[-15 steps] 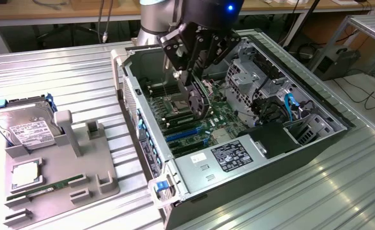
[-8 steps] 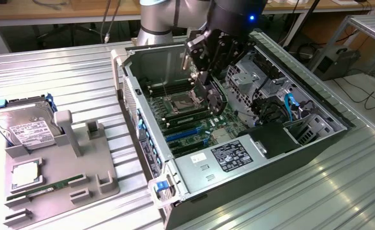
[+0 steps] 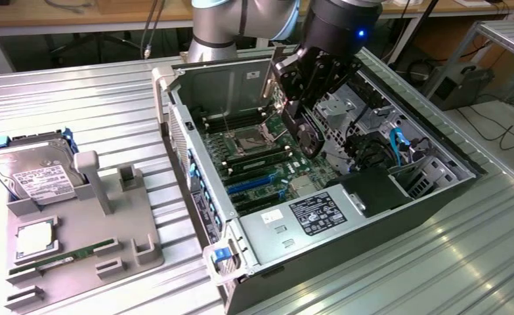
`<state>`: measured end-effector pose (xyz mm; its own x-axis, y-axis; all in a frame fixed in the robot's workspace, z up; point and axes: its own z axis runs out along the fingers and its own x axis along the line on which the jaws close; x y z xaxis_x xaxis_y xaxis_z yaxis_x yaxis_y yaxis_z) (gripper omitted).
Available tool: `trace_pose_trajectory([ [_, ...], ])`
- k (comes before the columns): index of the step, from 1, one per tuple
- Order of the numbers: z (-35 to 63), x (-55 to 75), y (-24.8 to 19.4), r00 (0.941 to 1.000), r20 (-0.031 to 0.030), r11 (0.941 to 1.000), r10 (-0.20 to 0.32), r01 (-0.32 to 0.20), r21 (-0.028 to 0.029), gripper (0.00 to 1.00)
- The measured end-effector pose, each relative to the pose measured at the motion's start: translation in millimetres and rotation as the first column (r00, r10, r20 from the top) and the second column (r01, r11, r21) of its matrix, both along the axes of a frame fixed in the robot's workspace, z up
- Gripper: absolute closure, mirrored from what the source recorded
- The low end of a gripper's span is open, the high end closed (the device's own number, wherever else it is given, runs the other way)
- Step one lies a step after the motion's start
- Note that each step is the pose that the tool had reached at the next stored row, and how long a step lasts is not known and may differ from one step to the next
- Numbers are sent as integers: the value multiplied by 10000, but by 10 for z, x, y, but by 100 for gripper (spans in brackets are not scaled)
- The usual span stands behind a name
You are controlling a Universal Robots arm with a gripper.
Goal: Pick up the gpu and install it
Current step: 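Insert the gpu into the slot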
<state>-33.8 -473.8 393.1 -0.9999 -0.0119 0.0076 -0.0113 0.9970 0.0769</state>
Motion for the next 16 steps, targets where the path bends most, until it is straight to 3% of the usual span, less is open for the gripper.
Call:
trace_pose_trajectory([
  [13,-1,9,0,10000,1,10000,29,-29,2,74],
  [16,-3,18,0,9972,0,9972,753,-753,2,74],
])
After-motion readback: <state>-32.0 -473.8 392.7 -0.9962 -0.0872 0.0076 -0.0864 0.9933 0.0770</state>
